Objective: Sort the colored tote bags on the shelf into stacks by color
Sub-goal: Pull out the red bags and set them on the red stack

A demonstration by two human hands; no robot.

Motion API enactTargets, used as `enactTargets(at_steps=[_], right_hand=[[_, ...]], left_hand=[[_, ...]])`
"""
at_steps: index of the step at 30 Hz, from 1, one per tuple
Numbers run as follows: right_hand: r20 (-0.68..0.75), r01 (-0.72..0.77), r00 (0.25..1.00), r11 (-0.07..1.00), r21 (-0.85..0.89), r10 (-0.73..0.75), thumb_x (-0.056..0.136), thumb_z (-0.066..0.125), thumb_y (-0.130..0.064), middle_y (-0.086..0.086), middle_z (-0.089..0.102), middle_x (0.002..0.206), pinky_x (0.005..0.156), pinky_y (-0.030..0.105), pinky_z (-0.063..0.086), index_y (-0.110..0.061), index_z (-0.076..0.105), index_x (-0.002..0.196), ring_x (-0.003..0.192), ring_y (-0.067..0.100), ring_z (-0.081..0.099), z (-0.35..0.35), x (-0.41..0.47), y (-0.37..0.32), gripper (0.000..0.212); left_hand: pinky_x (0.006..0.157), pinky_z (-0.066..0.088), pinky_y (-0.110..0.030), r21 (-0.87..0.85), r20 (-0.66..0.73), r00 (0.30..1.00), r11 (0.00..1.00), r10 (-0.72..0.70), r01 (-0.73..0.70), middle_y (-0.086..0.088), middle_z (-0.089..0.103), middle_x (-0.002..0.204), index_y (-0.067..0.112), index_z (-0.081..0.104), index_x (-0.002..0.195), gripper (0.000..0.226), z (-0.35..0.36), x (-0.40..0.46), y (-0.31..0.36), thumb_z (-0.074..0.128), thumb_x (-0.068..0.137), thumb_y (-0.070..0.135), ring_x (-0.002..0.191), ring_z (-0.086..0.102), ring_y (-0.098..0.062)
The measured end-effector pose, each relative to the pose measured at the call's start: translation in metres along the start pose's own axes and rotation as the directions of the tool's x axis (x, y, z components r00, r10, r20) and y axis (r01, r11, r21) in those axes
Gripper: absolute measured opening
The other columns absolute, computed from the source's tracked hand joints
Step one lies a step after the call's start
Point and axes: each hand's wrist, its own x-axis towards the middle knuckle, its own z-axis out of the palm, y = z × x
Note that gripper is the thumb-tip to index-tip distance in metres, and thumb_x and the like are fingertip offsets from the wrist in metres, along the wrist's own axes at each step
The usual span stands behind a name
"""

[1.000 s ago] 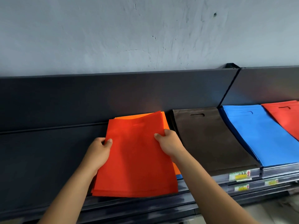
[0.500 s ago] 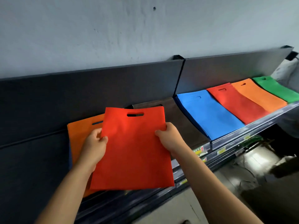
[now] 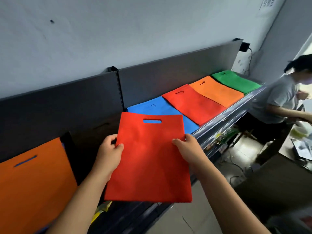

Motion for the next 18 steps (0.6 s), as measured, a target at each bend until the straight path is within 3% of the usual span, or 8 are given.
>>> enactTargets(at_steps=[2,4,6,10,14,18], right_hand=[[-0.046,0.012,0.999,0.998,0.063,-0.009,0.09,0.068,-0.027,0.0,0.077,0.098,0.085,0.05,0.065,-0.018,0.065,0.11,0.084,0.021,0.078,-0.045,0.018,0.012,0.022],[-0.082,0.049,0.996,0.996,0.072,-0.043,0.094,0.067,-0.021,-0.008,0.073,0.1,0.085,0.042,0.063,-0.024,0.057,0.117,0.086,0.013,0.075,-0.09,0.033,0.021,0.026],[-0.093,0.068,0.994,0.995,0.071,-0.062,0.096,0.066,-0.015,-0.005,0.074,0.104,0.083,0.041,0.064,-0.029,0.054,0.126,0.086,0.014,0.077,-0.129,0.044,0.029,0.035],[-0.068,0.089,0.994,0.996,0.021,-0.088,0.098,0.062,-0.006,0.004,0.081,0.103,0.07,0.037,0.066,-0.024,0.068,0.135,0.078,0.019,0.08,-0.192,0.067,0.037,0.041],[-0.094,0.124,0.988,0.992,0.012,-0.123,0.1,0.06,-0.002,-0.004,0.076,0.098,0.055,0.02,0.058,-0.03,0.065,0.129,0.064,0.002,0.075,-0.233,0.097,0.033,0.04],[-0.075,0.108,0.992,0.993,0.05,-0.104,0.1,0.062,-0.006,0.006,0.077,0.113,0.065,0.032,0.064,-0.03,0.065,0.139,0.078,0.017,0.08,-0.239,0.134,0.033,0.046]], left_hand=[[0.071,0.058,-0.035,0.005,0.033,0.999,1.0,0.022,-0.022,-0.001,0.078,0.095,0.027,0.06,0.123,0.031,0.048,0.001,0.016,0.059,0.1,0.006,0.08,0.075,-0.021],[0.075,0.06,-0.04,0.007,0.045,0.998,0.999,0.048,-0.048,-0.004,0.077,0.1,0.024,0.061,0.125,0.031,0.095,0.005,0.03,0.059,0.099,0.008,0.083,0.075,-0.025],[0.072,0.059,-0.039,0.005,0.043,0.996,0.997,0.077,-0.077,-0.007,0.075,0.101,0.022,0.06,0.126,0.031,0.135,0.008,0.045,0.058,0.099,0.008,0.079,0.073,-0.027],[0.066,0.054,-0.036,-0.003,0.017,0.992,0.992,0.125,-0.125,-0.009,0.074,0.099,0.027,0.057,0.123,0.03,0.198,0.012,0.066,0.057,0.099,0.009,0.071,0.068,-0.026],[0.073,0.06,-0.05,0.043,0.056,0.992,0.992,0.112,-0.115,-0.006,0.076,0.093,0.031,0.056,0.122,0.028,0.236,0.018,0.076,0.059,0.099,0.015,0.081,0.073,-0.036],[0.078,0.062,-0.054,0.098,0.085,0.992,0.99,0.098,-0.106,-0.001,0.076,0.096,0.031,0.055,0.121,0.028,0.245,0.039,0.082,0.062,0.096,0.02,0.082,0.075,-0.03]])
